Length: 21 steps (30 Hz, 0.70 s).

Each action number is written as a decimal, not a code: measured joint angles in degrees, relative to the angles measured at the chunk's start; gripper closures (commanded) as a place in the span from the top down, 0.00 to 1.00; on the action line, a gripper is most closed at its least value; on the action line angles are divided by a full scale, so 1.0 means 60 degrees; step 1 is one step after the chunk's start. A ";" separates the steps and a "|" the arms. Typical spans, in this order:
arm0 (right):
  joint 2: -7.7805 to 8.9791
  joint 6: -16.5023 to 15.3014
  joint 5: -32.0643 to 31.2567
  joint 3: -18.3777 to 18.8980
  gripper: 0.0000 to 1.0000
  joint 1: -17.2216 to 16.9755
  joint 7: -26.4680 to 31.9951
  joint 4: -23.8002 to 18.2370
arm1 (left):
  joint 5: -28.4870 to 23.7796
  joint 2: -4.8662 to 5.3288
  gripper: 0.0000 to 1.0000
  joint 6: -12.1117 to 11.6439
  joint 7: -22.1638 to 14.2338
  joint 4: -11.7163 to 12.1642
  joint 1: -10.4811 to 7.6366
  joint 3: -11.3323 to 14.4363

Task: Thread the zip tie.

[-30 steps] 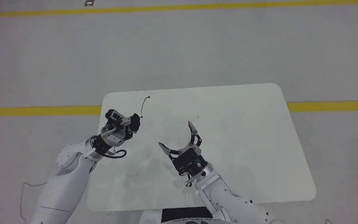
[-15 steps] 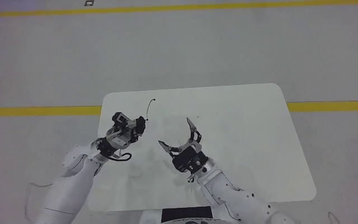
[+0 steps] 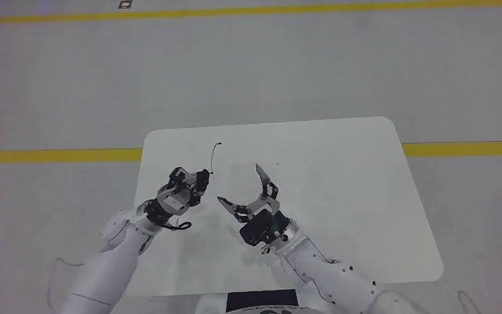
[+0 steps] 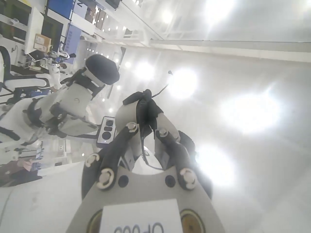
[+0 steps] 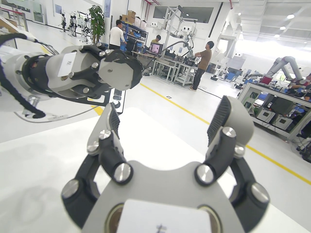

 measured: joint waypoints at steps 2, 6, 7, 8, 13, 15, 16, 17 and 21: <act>-0.0011 0.0000 0.0000 -0.0039 0.49 0.0022 -0.0046 0.0019 | 0.0005 -0.0015 0.00 -0.0023 0.0012 0.0007 0.0006 0.0068; -0.0026 0.0000 0.0000 -0.0167 0.47 0.0119 -0.0093 0.0088 | -0.0041 -0.0047 0.00 -0.0033 0.0015 0.0005 0.0008 0.0204; -0.0025 0.0000 0.0000 -0.0193 0.47 0.0147 -0.0091 0.0103 | -0.0035 -0.0052 0.00 -0.0041 0.0018 0.0005 0.0005 0.0220; -0.0025 0.0000 0.0000 -0.0216 0.47 0.0171 -0.0085 0.0113 | -0.0031 -0.0056 0.00 -0.0045 0.0021 0.0007 0.0002 0.0230; -0.0011 0.0000 0.0000 -0.0328 0.43 0.0259 -0.0050 0.0120 | -0.0057 -0.0072 0.00 -0.0036 0.0029 0.0022 -0.0003 0.0249; -0.0009 0.0000 0.0000 -0.0354 0.42 0.0273 -0.0039 0.0112 | -0.0071 -0.0079 0.00 -0.0027 0.0029 0.0024 0.0002 0.0257; -0.0009 0.0000 0.0000 -0.0361 0.41 0.0277 -0.0040 0.0106 | -0.0077 -0.0082 0.00 -0.0025 0.0029 0.0026 0.0005 0.0262; -0.0011 0.0000 0.0000 -0.0367 0.40 0.0280 -0.0044 0.0101 | -0.0086 -0.0085 0.00 -0.0025 0.0030 0.0029 0.0008 0.0267; -0.0016 0.0000 0.0000 -0.0416 0.37 0.0316 -0.0070 0.0094 | -0.0166 -0.0105 0.00 -0.0040 0.0057 0.0052 0.0028 0.0294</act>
